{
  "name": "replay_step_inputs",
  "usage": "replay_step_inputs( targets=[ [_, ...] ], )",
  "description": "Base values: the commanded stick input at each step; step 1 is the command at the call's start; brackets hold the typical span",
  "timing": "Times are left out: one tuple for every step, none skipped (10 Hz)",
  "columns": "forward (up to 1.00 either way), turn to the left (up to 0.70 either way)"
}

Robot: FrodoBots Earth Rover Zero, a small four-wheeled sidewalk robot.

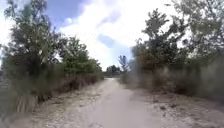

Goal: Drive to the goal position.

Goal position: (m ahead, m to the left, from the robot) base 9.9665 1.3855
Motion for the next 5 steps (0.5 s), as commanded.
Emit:
replay_step_inputs(
  targets=[
    [0.45, 0.0],
    [0.45, 0.0],
    [0.45, 0.0],
    [0.45, 0.0],
    [0.45, 0.0]
  ],
)
